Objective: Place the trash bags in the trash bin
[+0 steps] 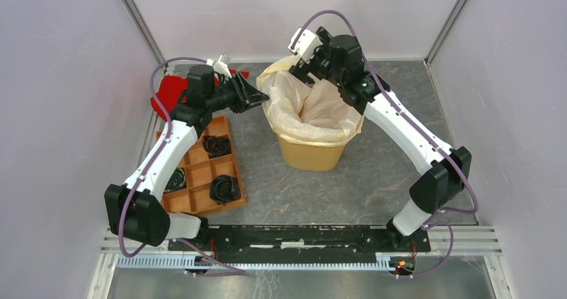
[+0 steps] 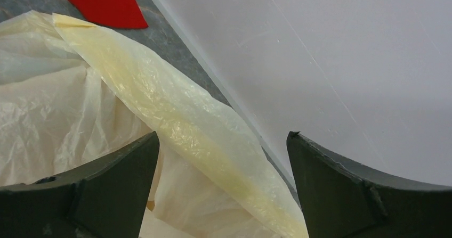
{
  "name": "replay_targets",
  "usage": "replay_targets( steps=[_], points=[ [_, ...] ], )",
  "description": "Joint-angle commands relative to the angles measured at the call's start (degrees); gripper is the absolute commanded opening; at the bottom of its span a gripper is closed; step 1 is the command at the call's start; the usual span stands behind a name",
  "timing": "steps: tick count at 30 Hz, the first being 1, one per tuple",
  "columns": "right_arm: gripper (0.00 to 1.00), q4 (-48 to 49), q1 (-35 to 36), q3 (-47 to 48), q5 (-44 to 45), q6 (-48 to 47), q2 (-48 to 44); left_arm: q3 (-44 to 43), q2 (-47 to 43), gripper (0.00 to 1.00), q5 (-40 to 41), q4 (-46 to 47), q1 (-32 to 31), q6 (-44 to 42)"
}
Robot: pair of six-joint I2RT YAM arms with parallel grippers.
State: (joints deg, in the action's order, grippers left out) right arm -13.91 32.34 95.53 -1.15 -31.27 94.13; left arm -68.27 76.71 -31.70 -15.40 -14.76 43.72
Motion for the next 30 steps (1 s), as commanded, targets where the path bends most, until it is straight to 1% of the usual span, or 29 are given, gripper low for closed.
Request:
replay_targets(
  steps=[1, 5, 6, 10, 11, 12, 13, 14, 15, 16, 17, 20, 26, 30],
  points=[
    [0.98, -1.0, 0.7, 2.9, 4.2, -3.3, 0.7, 0.7, -2.1, 0.41, -2.3, 3.4, -0.3, 2.1],
    [0.98, -2.4, 0.8, 2.3, 0.1, -4.8, 0.7, 0.2, -2.2, 0.41, -2.2, 2.6, -0.3, 1.9],
    [0.98, -1.8, 0.8, 1.8, 0.5, -4.5, 0.7, 0.2, -2.3, 0.41, -2.1, 2.6, -0.4, 2.0],
    [0.97, 3.9, 0.8, 0.4, 7.0, 0.0, 1.0, 0.4, -2.6, 0.41, -1.8, 2.6, -0.6, 2.4],
    [0.92, 5.2, 0.9, 0.0, 7.3, 1.2, 1.1, 0.5, -2.7, 0.41, -1.6, 2.6, -0.7, 2.5],
    [0.84, 6.4, 0.9, -0.1, 6.8, 2.4, 1.1, 0.6, -2.7, 0.41, -1.3, 2.6, -0.8, 2.5],
    [0.72, 7.2, 0.9, -0.2, 6.4, 3.8, 1.1, 0.8, -2.7, 0.43, -1.2, 2.6, -0.8, 2.4],
    [0.54, 8.2, 0.8, -0.1, 6.4, 5.8, 1.2, 0.9, -2.6, 0.44, -0.9, 2.4, -0.8, 2.4],
    [0.46, 8.6, 0.8, 0.1, 6.3, 6.9, 1.3, 0.9, -2.3, 0.46, -0.8, 2.1, -0.9, 2.2],
    [0.43, 9.0, 0.7, 0.2, 5.8, 7.8, 1.6, 0.9, -2.2, 0.48, -0.8, 1.8, -0.9, 2.2],
    [0.42, 9.5, 0.8, 0.3, 5.8, 8.7, 1.9, 0.8, -2.1, 0.48, -1.0, 1.8, -0.8, 2.2],
    [0.34, 10.5, 0.7, 1.0, 7.8, 11.1, 3.0, 0.7, -2.1, 0.49, -1.1, 1.9, -0.9, 2.2],
    [0.25, 9.1, 0.0, 5.0, 11.0, 13.3, 7.0, 0.2, -1.1, 0.38, -1.8, 3.2, -0.8, 2.6],
    [0.24, 7.3, -0.6, 8.3, 11.3, 13.0, 10.3, 0.2, -0.1, 0.34, -1.8, 3.5, -0.9, 2.6]
  ],
)
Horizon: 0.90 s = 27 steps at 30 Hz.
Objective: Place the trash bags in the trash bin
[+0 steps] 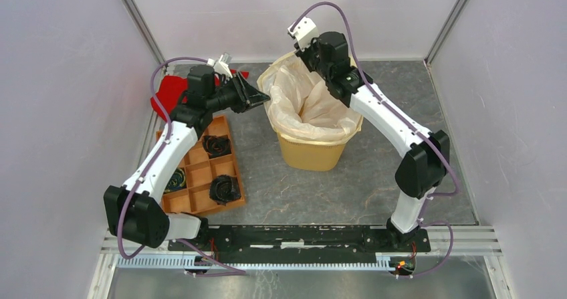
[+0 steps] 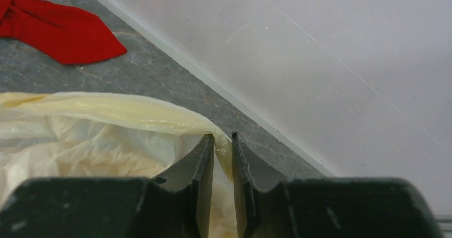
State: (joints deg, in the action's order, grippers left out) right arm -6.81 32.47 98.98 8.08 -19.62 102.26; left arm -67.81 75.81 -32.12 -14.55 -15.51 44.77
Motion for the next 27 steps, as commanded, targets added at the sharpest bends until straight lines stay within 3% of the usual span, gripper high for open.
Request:
replay_targets(
  steps=[1, 11, 14, 21, 27],
  points=[
    [0.24, -0.4, -0.8, 5.6, 2.2, 0.8, 2.9, -0.3, 1.3, 0.32, -1.3, 2.7, -0.1, 1.5],
    [0.34, -7.7, -0.8, 7.5, 3.3, -1.5, 4.8, 3.4, 2.8, 0.12, 0.1, 4.0, -2.1, 1.5],
    [0.42, -8.8, -0.8, 7.4, 3.8, -2.2, 3.9, 6.3, 1.4, 0.11, 2.8, 3.8, -4.8, 1.6],
    [0.52, -14.3, -0.8, 10.2, 7.2, -3.2, 2.7, 9.4, -2.0, 0.1, 4.3, 2.3, -6.5, 1.5],
    [0.82, -24.3, -0.8, 15.1, 8.9, 5.6, -3.8, 6.2, -1.0, 0.15, 6.4, -1.0, -6.5, -1.4]
  ],
)
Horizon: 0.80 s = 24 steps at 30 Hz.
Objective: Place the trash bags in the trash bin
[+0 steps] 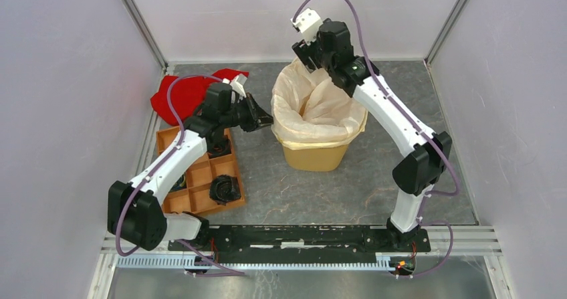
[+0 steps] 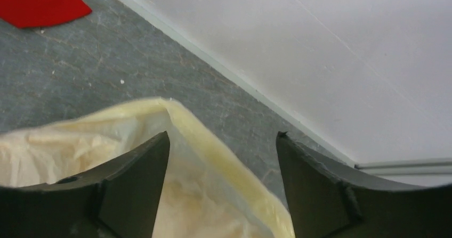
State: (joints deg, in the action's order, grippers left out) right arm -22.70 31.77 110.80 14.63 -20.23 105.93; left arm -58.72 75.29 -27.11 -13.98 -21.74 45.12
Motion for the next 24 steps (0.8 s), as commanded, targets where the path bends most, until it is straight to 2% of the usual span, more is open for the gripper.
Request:
replay_targets(
  steps=[1, 2, 6, 10, 12, 16, 19, 22, 24],
  points=[
    [0.89, -8.6, -0.1, 1.6, 2.4, 7.7, -10.6, -3.0, -0.2, 0.15, 1.2, -1.5, -0.2, -1.7],
    [0.97, -7.9, -0.2, -1.5, 2.7, 8.9, -13.5, -3.0, 0.0, 0.15, 1.0, -1.2, -0.3, -1.6],
    [0.98, -3.0, -3.0, -16.0, 1.3, 13.1, -25.8, -2.6, 0.1, 0.14, 0.6, -0.5, -0.2, -1.2],
    [0.95, 2.5, -15.3, -28.1, -20.0, 20.1, -33.0, -2.2, -0.3, 0.14, 0.4, -0.3, -0.2, -1.1],
    [0.93, 6.1, -18.5, -32.9, -26.2, 24.1, -35.8, -2.1, -0.3, 0.14, 0.4, -0.2, -0.2, -1.0],
    [0.74, 15.1, -27.2, -41.4, -37.1, 32.9, -38.0, -1.9, -0.3, 0.14, -0.1, 0.2, -0.3, -0.8],
    [0.74, 24.6, -33.8, -47.4, -46.3, 40.4, -37.7, -1.9, -0.2, 0.13, -0.4, 0.6, -0.2, -0.6],
    [0.74, 31.2, -36.3, -51.0, -51.3, 45.9, -37.4, -1.8, -0.8, 0.13, -0.5, 0.9, -0.3, -0.4],
    [0.73, 31.8, -37.0, -51.6, -52.5, 46.7, -36.8, -1.8, -0.9, 0.13, -0.5, 1.0, -0.3, -0.3]
  ],
)
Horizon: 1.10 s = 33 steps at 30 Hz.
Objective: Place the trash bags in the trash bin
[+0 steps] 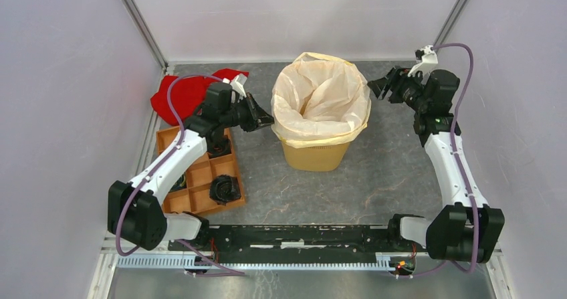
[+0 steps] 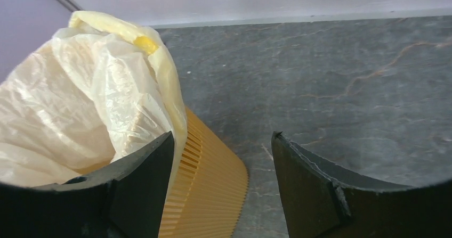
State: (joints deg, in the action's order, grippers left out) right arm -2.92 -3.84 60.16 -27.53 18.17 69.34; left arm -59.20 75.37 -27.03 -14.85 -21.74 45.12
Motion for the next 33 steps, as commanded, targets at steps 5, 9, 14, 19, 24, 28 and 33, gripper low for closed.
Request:
replay_targets(
  steps=[5, 9, 14, 19, 24, 28, 33],
  points=[
    [0.7, 16.0, -2.8, -3.8, -13.2, 11.3, -0.4, -1.3, -0.8, 0.13, -0.6, 1.8, -0.3, -0.3],
    [0.64, 17.1, -3.1, -4.2, -14.8, 12.2, 0.3, -1.5, -0.5, 0.13, -1.0, 1.9, -0.3, -0.1],
    [0.5, 22.5, -3.1, -9.0, -17.3, 15.5, 1.1, -1.3, -0.8, 0.12, -1.2, 2.2, -0.3, 0.1],
    [0.39, 27.1, -3.0, -14.8, -18.9, 16.0, 1.4, 1.2, -0.8, 0.03, -1.5, 3.0, -0.8, 0.6],
    [0.21, 26.2, -2.5, -17.0, -18.8, 13.0, 4.0, 5.1, -0.8, 0.02, -2.1, 5.7, -1.3, 2.2],
    [0.18, 24.7, 0.8, -17.8, -18.3, 10.6, 5.2, 8.0, -1.1, 0.02, -1.9, 7.6, -3.0, 4.0],
    [0.24, 4.3, 3.5, -11.8, -7.2, -3.5, 4.1, 8.6, -1.7, 0.02, -0.7, 7.0, -4.9, 3.5]
  ],
)
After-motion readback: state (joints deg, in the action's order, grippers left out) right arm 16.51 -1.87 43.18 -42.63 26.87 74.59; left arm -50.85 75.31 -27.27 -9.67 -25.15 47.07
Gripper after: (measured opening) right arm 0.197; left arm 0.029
